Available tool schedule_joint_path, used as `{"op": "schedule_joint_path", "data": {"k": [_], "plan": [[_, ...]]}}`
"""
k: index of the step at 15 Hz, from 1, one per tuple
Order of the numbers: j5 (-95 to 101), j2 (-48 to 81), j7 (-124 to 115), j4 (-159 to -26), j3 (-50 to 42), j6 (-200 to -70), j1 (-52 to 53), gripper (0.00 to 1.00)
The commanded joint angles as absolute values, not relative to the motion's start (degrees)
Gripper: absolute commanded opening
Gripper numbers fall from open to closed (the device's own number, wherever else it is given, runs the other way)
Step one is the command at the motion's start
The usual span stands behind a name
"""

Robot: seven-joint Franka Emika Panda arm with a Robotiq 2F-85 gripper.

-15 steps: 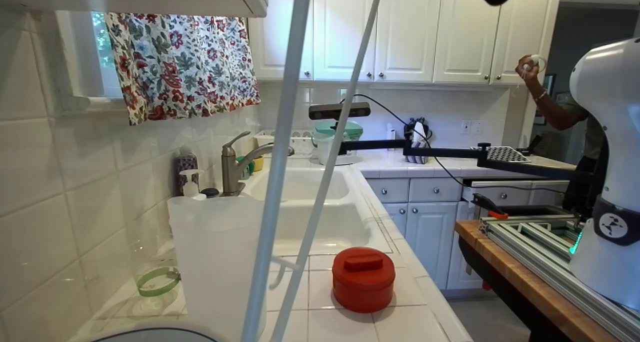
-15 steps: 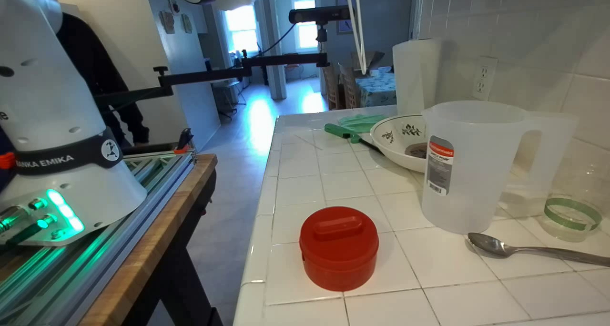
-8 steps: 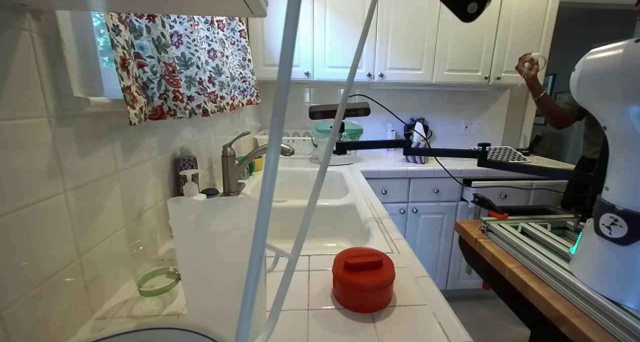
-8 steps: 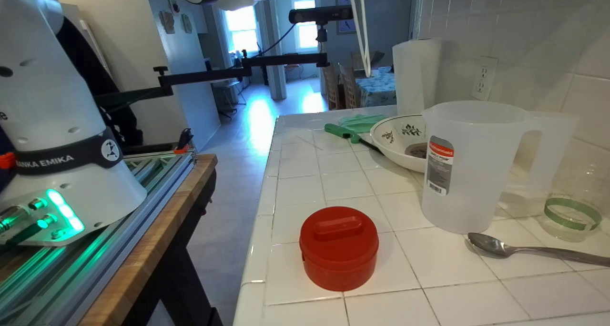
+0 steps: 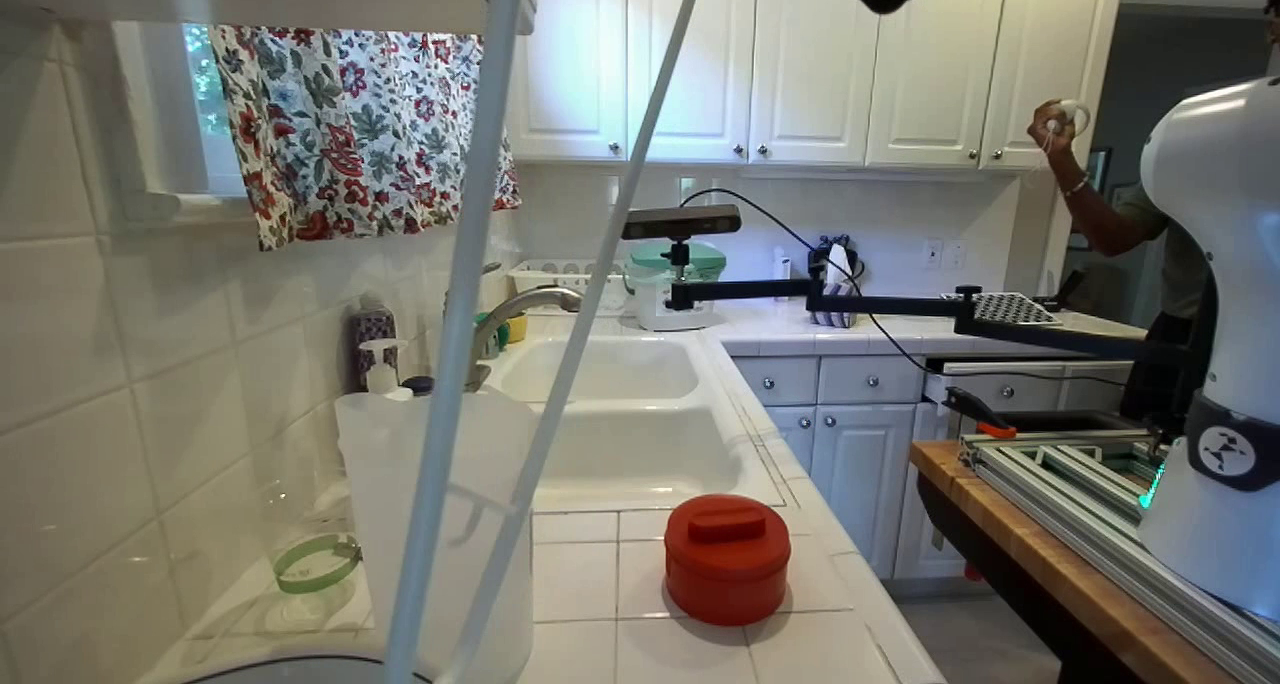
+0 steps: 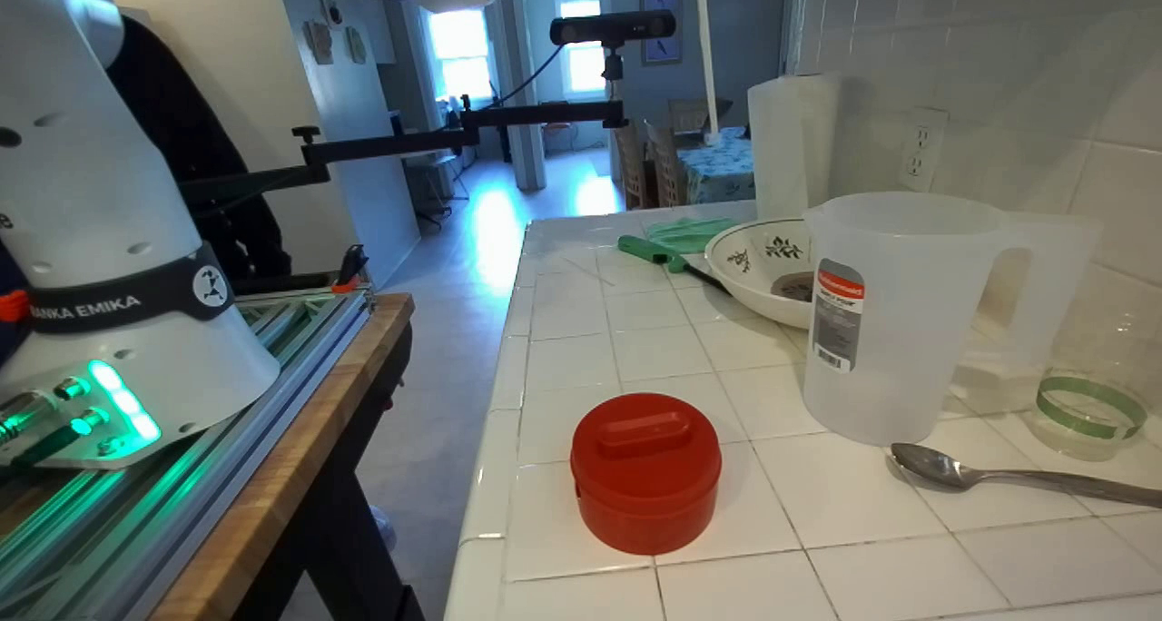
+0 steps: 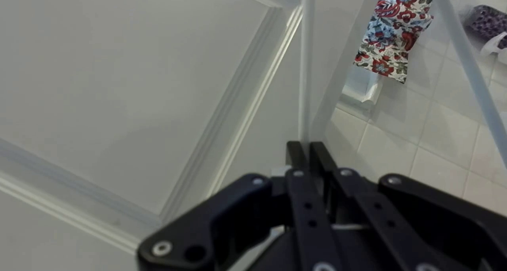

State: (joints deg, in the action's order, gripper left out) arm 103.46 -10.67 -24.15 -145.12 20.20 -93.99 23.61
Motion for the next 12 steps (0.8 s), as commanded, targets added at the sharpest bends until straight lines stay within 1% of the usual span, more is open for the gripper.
{"op": "schedule_joint_path", "data": {"k": [1, 12], "plan": [[106.4, -11.2, -21.5, -143.5, 19.5, -95.9, 22.8, 0.02], [107.9, -8.4, -20.6, -140.4, 18.4, -99.9, 21.0, 0.02]]}}
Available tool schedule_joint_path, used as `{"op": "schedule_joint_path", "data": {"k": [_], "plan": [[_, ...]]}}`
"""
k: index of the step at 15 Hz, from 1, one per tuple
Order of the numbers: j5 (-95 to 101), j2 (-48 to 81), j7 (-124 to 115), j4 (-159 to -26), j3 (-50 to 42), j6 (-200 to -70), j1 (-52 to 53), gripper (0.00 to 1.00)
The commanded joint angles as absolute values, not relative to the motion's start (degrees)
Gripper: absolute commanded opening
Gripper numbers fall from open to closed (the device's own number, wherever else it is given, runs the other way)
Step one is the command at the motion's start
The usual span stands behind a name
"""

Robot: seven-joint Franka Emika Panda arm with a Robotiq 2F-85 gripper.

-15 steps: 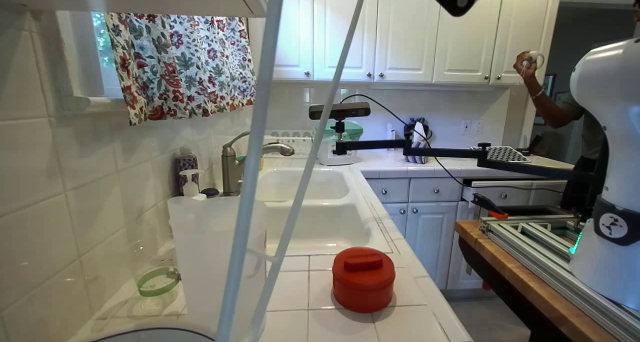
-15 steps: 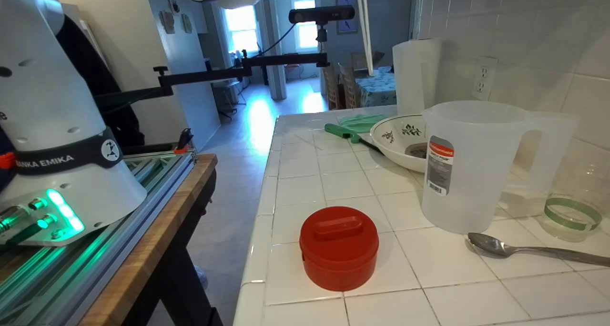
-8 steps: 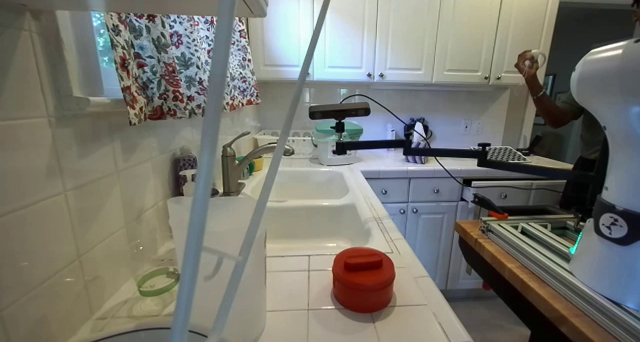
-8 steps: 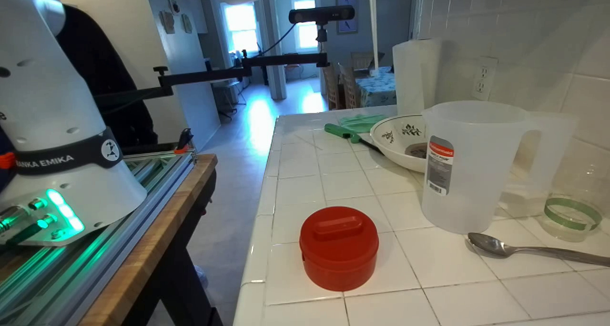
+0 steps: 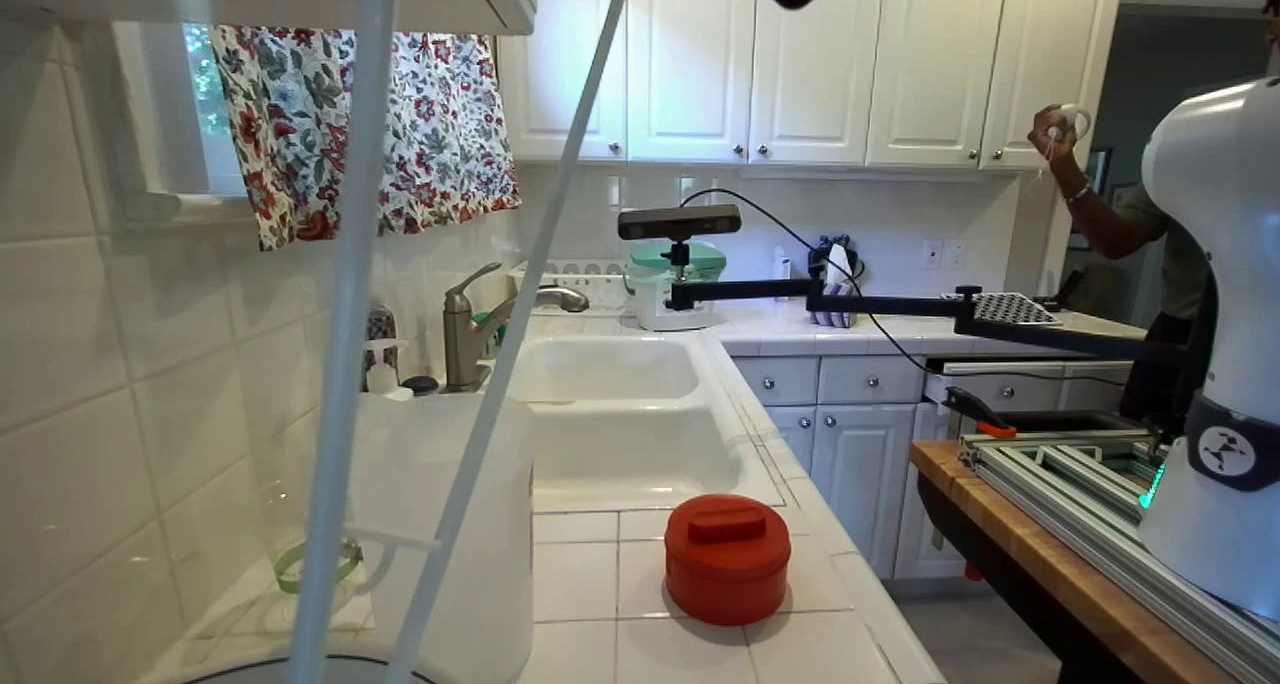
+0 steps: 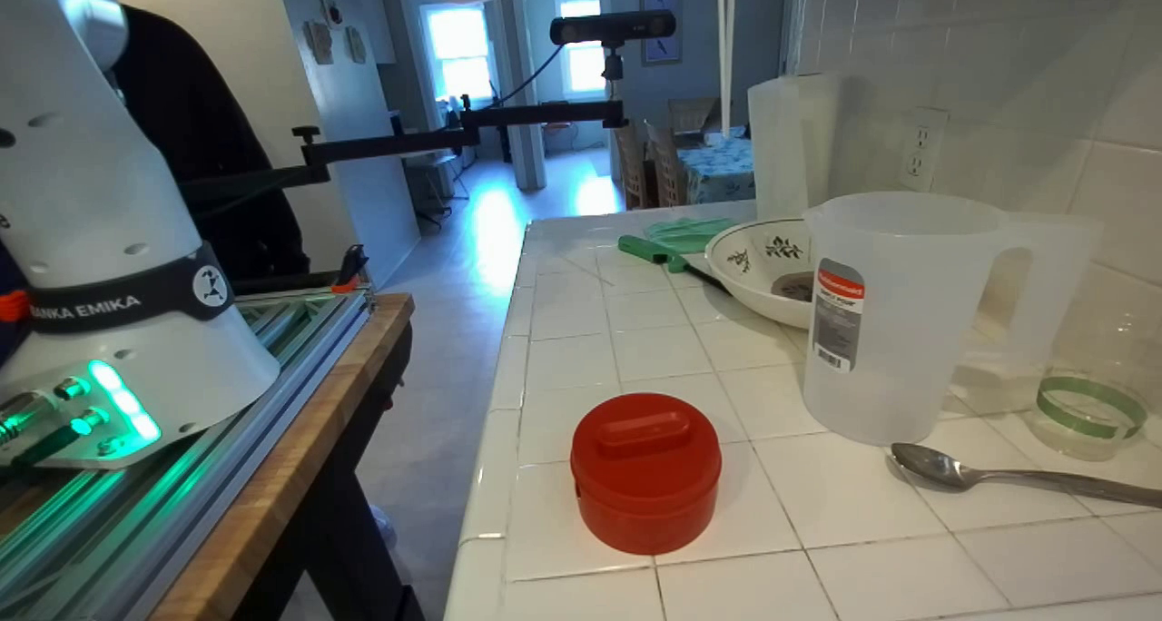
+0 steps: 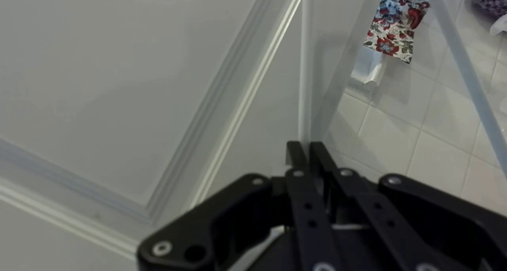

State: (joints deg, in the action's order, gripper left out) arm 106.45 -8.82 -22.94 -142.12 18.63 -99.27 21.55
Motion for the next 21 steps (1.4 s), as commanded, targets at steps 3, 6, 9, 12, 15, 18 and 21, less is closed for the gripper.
{"op": "schedule_joint_path", "data": {"k": [3, 6, 9, 12, 15, 18, 21], "plan": [[107.7, -7.3, -20.6, -139.9, 18.5, -100.2, 20.9, 0.02], [106.3, -6.9, -23.1, -141.5, 18.9, -100.1, 21.3, 0.08], [106.3, -6.5, -23.7, -141.7, 19.0, -100.1, 21.3, 0.08], [106.3, -6.5, -23.8, -141.7, 19.0, -100.1, 21.3, 0.08], [106.1, -6.4, -23.9, -141.8, 19.1, -100.2, 21.3, 0.36], [106.1, -5.1, -24.4, -142.1, 19.1, -100.5, 21.3, 0.31], [106.1, -4.5, -24.6, -142.1, 19.2, -100.5, 21.2, 0.48]]}}
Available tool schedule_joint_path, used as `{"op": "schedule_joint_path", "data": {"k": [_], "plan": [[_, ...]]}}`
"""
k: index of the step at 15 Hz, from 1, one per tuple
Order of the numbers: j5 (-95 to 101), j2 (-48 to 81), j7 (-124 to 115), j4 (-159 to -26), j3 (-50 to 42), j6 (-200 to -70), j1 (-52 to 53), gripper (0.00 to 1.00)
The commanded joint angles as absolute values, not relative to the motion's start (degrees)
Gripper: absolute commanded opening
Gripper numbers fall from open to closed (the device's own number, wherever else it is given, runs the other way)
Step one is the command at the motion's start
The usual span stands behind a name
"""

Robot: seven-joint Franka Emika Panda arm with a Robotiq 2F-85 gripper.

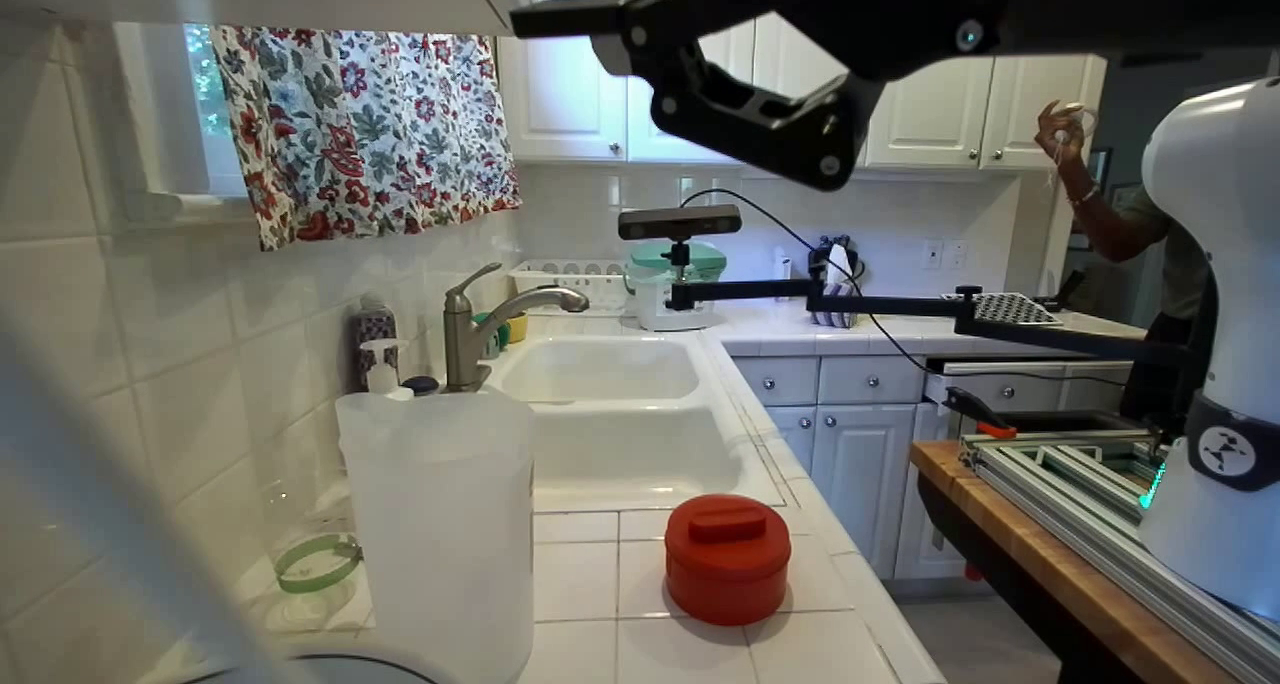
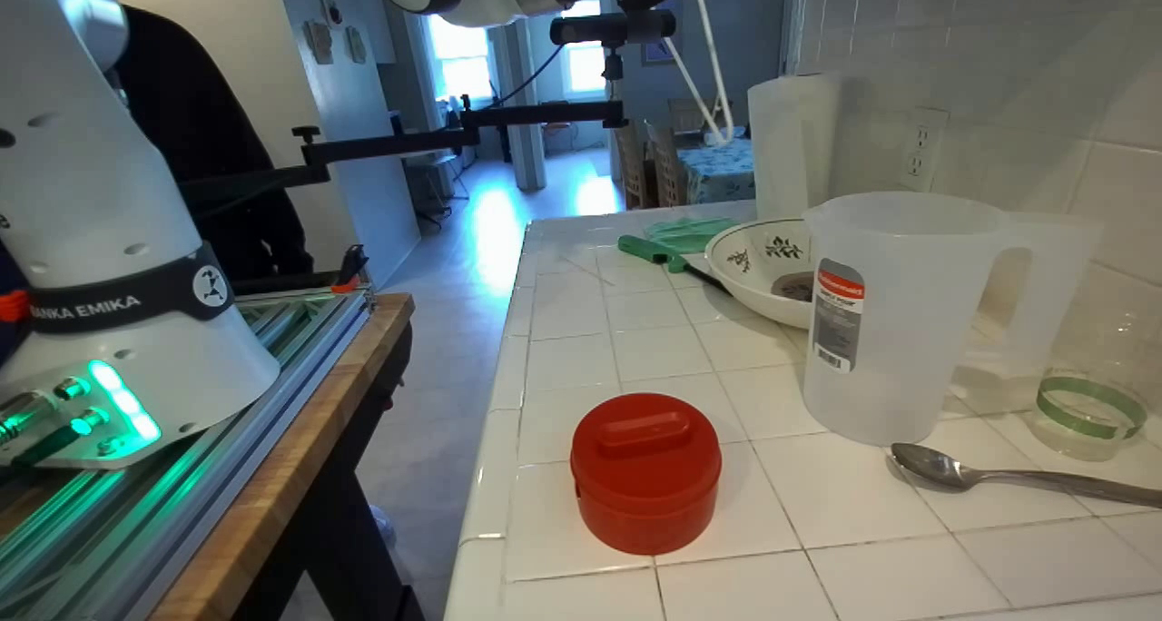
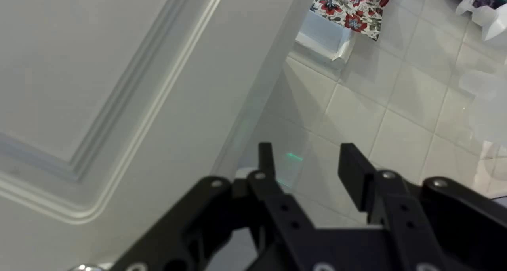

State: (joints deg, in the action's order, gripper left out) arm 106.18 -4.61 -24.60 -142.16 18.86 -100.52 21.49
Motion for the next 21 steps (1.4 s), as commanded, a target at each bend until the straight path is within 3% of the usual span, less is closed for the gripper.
{"op": "schedule_joint_path", "data": {"k": [1, 6, 7, 8, 12, 21], "plan": [[106.1, -4.5, -24.6, -142.1, 19.2, -100.5, 21.2, 0.48], [106.1, -4.5, -24.6, -142.1, 19.2, -100.5, 21.2, 0.48], [105.8, -4.2, -24.5, -142.0, 19.1, -100.8, 21.2, 0.73], [105.5, -3.6, -24.3, -142.2, 19.1, -101.1, 21.2, 0.73], [104.5, -0.2, -24.0, -142.9, 19.2, -101.6, 21.0, 0.99], [103.3, 1.7, -23.5, -143.0, 19.7, -101.1, 21.0, 1.00]]}}
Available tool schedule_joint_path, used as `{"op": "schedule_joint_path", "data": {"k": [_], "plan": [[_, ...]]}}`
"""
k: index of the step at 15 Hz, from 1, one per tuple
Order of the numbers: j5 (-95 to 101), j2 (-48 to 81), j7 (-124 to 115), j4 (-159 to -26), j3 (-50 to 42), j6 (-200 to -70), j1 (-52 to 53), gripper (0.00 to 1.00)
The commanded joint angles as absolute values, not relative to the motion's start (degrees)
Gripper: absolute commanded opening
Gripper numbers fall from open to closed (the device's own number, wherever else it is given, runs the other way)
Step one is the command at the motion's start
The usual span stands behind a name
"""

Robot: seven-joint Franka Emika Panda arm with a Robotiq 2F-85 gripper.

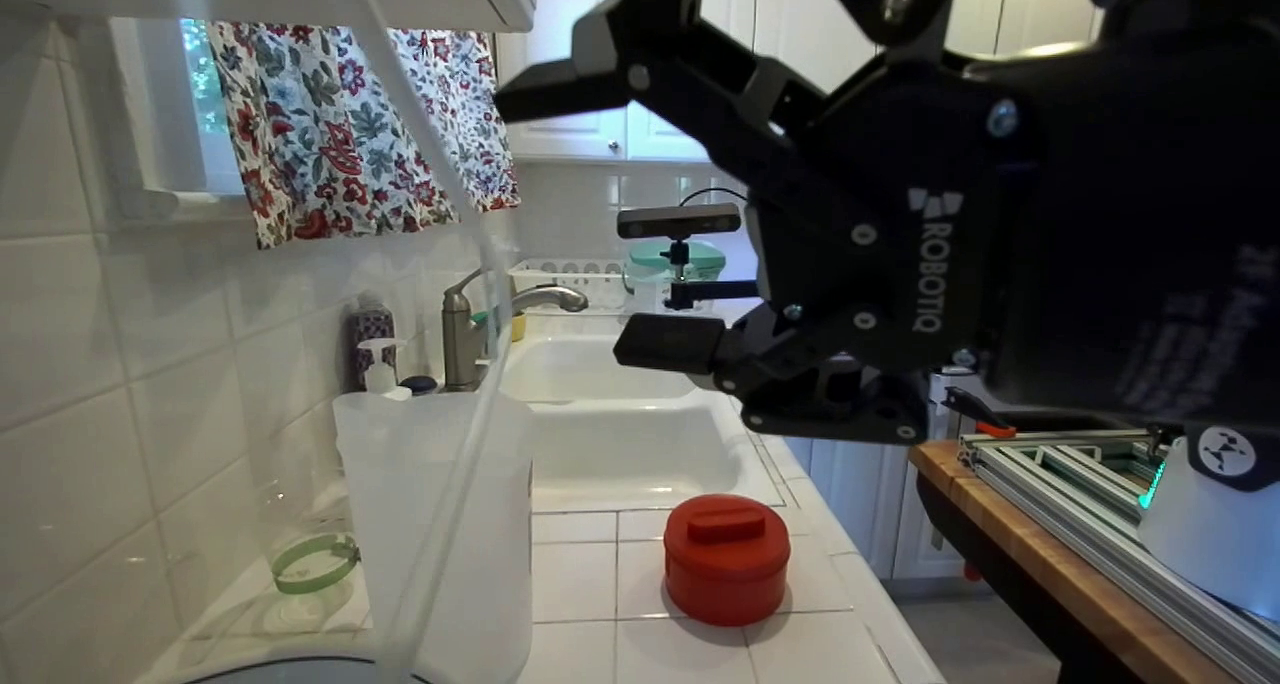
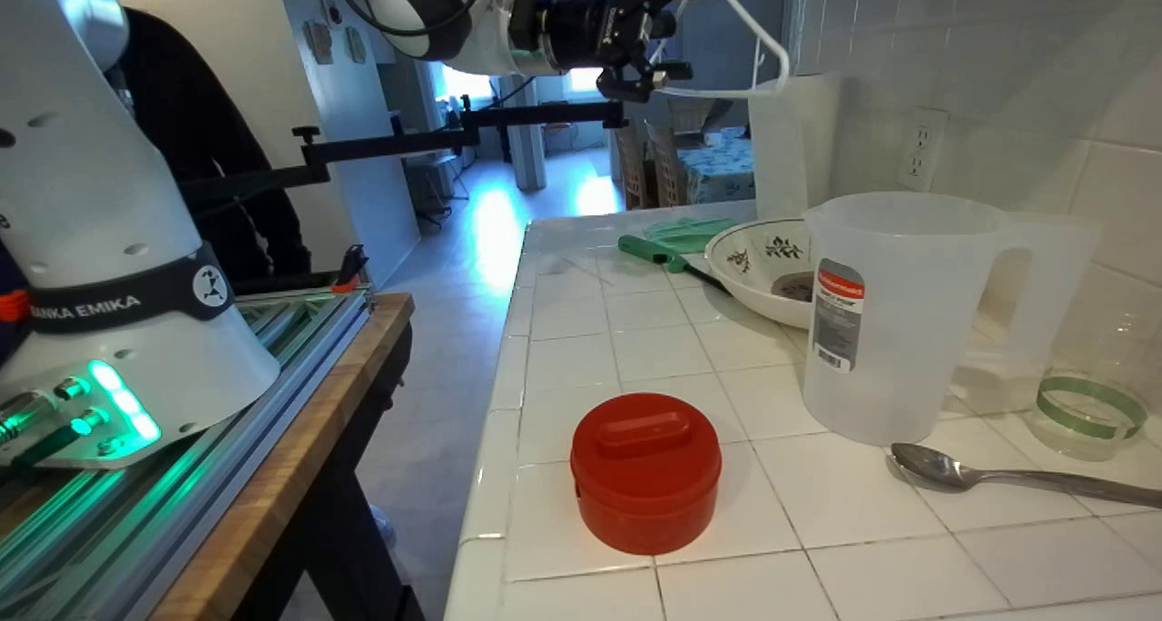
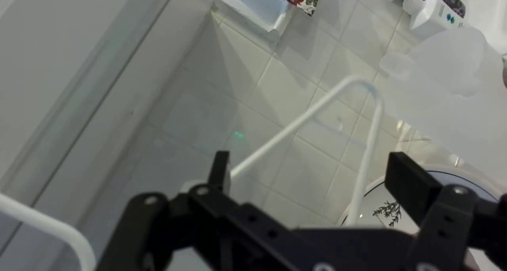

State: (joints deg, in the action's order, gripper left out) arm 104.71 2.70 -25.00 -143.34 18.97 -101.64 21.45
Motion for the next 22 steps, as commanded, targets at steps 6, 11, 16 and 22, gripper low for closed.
{"op": "schedule_joint_path", "data": {"k": [6, 11, 16, 22], "plan": [[101.3, 2.7, -23.7, -143.4, 19.6, -101.7, 20.7, 1.00], [101.1, 6.9, -24.0, -142.6, 19.8, -104.4, 20.6, 1.00], [104.2, 10.6, -28.3, -143.0, 19.6, -109.0, 19.8, 1.00], [111.9, 13.4, -41.4, -143.7, 19.2, -111.4, 18.1, 1.00]]}}
